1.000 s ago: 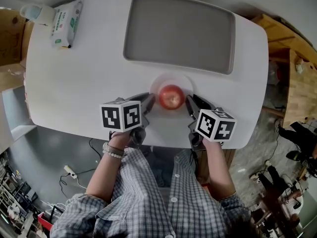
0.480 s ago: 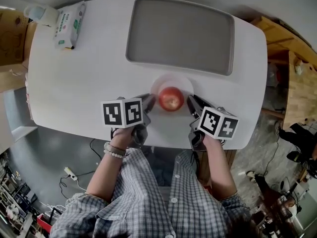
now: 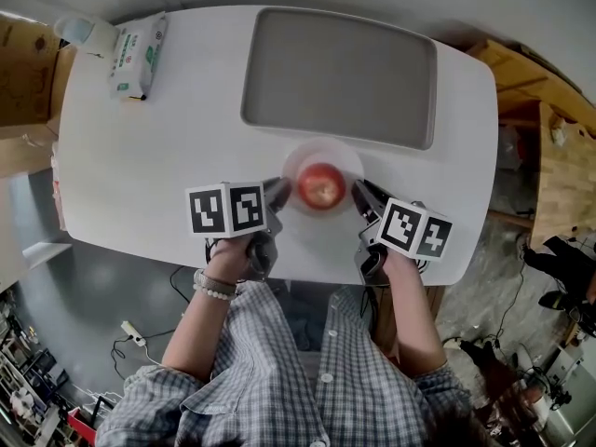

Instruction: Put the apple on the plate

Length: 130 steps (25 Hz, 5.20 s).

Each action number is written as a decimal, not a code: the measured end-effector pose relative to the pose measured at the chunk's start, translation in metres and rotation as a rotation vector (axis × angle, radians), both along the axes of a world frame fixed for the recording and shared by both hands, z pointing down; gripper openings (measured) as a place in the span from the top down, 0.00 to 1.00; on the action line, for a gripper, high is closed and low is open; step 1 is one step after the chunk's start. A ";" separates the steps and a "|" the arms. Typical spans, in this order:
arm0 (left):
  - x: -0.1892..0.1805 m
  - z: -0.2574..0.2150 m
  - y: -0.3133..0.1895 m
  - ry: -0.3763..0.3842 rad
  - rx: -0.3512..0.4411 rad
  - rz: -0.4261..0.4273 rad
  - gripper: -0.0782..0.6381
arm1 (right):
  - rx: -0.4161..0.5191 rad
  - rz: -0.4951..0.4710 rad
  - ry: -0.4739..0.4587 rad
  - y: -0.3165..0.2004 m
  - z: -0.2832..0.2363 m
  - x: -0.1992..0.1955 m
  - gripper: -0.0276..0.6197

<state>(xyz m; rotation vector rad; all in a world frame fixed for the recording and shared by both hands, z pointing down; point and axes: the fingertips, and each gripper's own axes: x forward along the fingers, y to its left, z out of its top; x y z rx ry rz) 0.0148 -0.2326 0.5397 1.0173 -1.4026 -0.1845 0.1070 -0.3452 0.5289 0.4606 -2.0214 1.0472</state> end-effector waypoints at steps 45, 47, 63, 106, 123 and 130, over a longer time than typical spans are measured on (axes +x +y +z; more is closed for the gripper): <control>-0.123 -0.027 -0.117 -0.096 0.147 0.027 0.84 | -0.044 0.085 -0.140 -0.106 -0.015 -0.108 0.88; -0.124 -0.022 -0.117 -0.102 0.126 0.025 0.84 | -0.046 0.079 -0.134 -0.107 -0.010 -0.109 0.88; -0.126 -0.010 -0.122 -0.091 0.114 0.038 0.84 | -0.001 0.020 -0.110 -0.114 -0.005 -0.114 0.88; -0.106 -0.190 0.000 -0.441 0.542 -0.037 0.88 | 0.310 0.130 -0.512 -0.048 -0.176 -0.013 0.90; -0.063 -0.261 0.053 -0.627 0.698 0.003 0.88 | 0.567 0.019 -0.648 0.007 -0.253 0.009 0.91; -0.053 -0.259 0.050 -0.635 0.708 0.032 0.88 | 0.658 -0.035 -0.640 0.016 -0.265 0.001 0.91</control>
